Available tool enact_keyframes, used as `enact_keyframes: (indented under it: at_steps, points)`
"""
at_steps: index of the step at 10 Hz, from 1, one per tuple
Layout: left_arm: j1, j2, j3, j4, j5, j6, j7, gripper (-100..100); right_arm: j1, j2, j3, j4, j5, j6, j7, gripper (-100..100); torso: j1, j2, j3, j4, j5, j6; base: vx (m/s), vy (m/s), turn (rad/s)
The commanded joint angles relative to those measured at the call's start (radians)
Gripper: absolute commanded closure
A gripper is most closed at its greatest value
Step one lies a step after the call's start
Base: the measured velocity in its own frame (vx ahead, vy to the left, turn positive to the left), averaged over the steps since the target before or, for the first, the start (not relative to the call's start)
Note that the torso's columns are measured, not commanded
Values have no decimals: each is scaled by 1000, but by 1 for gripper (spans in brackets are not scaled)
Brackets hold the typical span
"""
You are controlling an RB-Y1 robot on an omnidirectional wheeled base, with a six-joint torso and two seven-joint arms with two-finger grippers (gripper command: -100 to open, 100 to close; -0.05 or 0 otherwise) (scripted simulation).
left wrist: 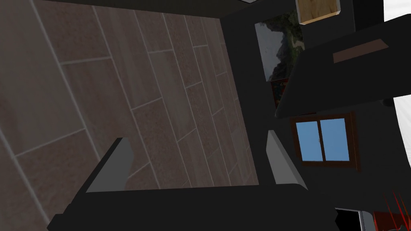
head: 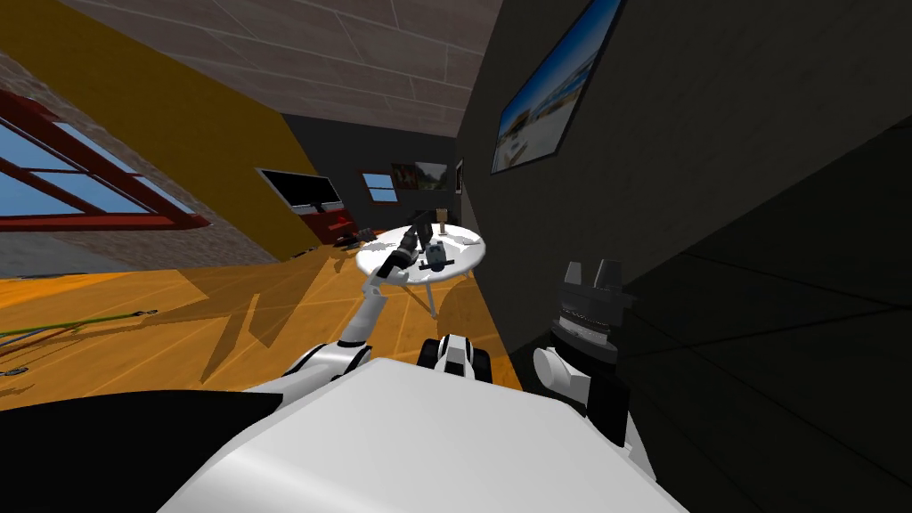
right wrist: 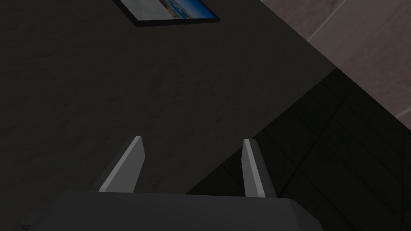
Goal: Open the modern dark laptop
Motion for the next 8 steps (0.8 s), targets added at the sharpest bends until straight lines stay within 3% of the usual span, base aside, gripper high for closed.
enact_keyframes:
  at_steps: [1,2,3,7,8]
  points:
    - [-48,72,25,88,45,67,-10,-100,0,0,0,0,0,0,0,0,-2,-1,-1,0,-1,0,59,-68,-130]
    - [-67,101,35,113,64,93,-15,-100,0,0,0,0,0,0,0,0,-2,-1,-1,0,-1,0,67,-59,-128]
    - [-67,104,35,128,64,93,-15,-100,0,0,0,0,0,0,0,0,-1,-1,0,0,-1,0,46,-33,-34]
    - [-131,232,73,267,141,193,-35,-100,0,0,0,0,0,0,0,0,-1,0,0,0,0,0,56,-21,-113]
    - [-131,232,73,279,141,193,-35,-100,0,0,0,0,0,0,0,0,-1,-1,-1,0,0,0,55,-8,-20]
